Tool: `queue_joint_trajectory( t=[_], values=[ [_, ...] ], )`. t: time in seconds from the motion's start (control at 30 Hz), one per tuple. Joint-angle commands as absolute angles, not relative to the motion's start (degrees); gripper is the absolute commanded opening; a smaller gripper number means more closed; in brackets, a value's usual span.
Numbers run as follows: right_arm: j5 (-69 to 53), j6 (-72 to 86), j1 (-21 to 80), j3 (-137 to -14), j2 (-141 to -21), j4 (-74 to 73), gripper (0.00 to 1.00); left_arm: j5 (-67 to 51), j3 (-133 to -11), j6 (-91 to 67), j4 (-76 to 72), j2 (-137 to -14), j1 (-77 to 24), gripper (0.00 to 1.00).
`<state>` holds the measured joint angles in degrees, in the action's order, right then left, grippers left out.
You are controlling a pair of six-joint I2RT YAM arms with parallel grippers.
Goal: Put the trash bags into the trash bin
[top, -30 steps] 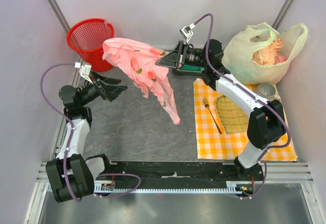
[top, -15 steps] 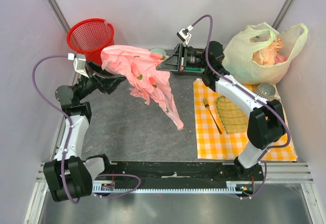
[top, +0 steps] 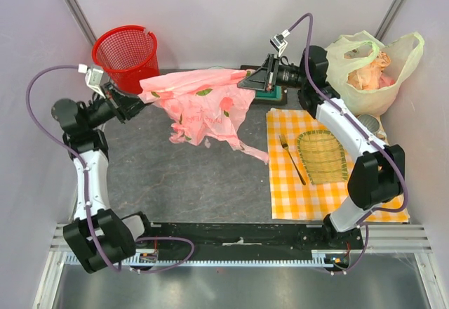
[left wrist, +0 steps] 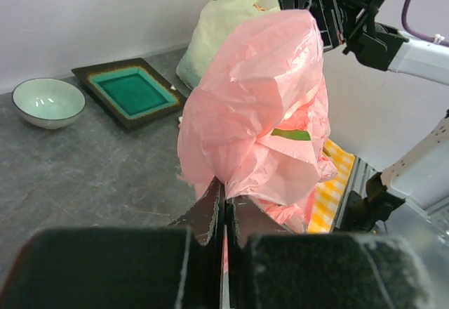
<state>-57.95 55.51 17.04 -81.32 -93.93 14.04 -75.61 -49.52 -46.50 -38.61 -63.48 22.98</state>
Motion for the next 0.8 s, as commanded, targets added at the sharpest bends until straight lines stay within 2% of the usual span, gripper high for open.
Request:
queue_joint_trajectory(
  t=[0.0, 0.03, 0.17, 0.27, 0.3, 0.37, 0.4, 0.47, 0.53, 0.6, 0.63, 0.67, 0.7, 0.77],
  values=[
    [-52.4, 51.8, 13.9, -82.4, -92.3, 9.1, 0.00, -76.5, -62.4, -21.9, -5.1, -66.9, 25.1, 0.02],
    [-52.2, 52.4, 14.3, -82.0, -92.5, 10.0, 0.00, -76.6, -63.9, -16.1, 4.2, -67.8, 24.6, 0.02],
    [-51.2, 53.4, 18.5, -78.0, -93.9, 9.7, 0.00, -74.0, -64.5, -9.6, 16.3, -68.7, 20.3, 0.02],
    [-49.2, 51.3, 19.9, -75.2, -96.1, 5.9, 0.00, -60.5, -64.7, -0.5, 31.7, -70.2, 15.9, 0.02],
    [-46.5, 49.8, 19.8, -74.7, -96.6, 4.4, 0.00, -53.6, -64.1, 2.6, 34.1, -71.1, 15.1, 0.12],
    [-43.6, 44.6, 19.7, -73.3, -99.3, 0.5, 0.00, -50.6, -61.8, 4.0, 35.9, -72.2, 14.9, 0.26],
    [-41.4, 43.8, 19.6, -72.8, -100.5, 0.1, 0.00, -47.8, -58.5, 5.3, 35.3, -72.1, 14.9, 0.38],
    [-40.4, 42.3, 19.7, -71.6, -104.5, -1.4, 0.00, -48.8, -54.6, 9.1, 34.4, -70.2, 14.7, 0.48],
    [-38.5, 41.8, 19.7, -70.2, -107.7, -0.8, 0.00, -50.6, -49.1, 15.1, 33.6, -68.9, 14.6, 0.66],
    [-36.9, 40.2, 19.7, -69.5, -109.3, -0.8, 0.00, -51.2, -48.9, 19.2, 33.7, -67.9, 14.0, 0.77],
    [-35.9, 39.5, 19.7, -69.3, -110.6, -0.4, 0.00, -51.8, -48.6, 21.3, 33.6, -67.2, 13.7, 0.78],
    [-35.3, 38.9, 19.7, -69.3, -111.1, -0.5, 0.00, -51.8, -48.1, 23.4, 33.6, -66.5, 12.1, 0.87],
    [-34.5, 38.5, 19.6, -69.3, -111.5, -0.8, 0.00, -49.3, -47.6, 28.3, 34.8, -65.2, 10.6, 0.90],
    [-33.3, 38.2, 19.4, -69.3, -112.1, -0.8, 0.00, -47.6, -47.2, 34.0, 37.6, -64.3, 5.4, 0.90]
  ],
)
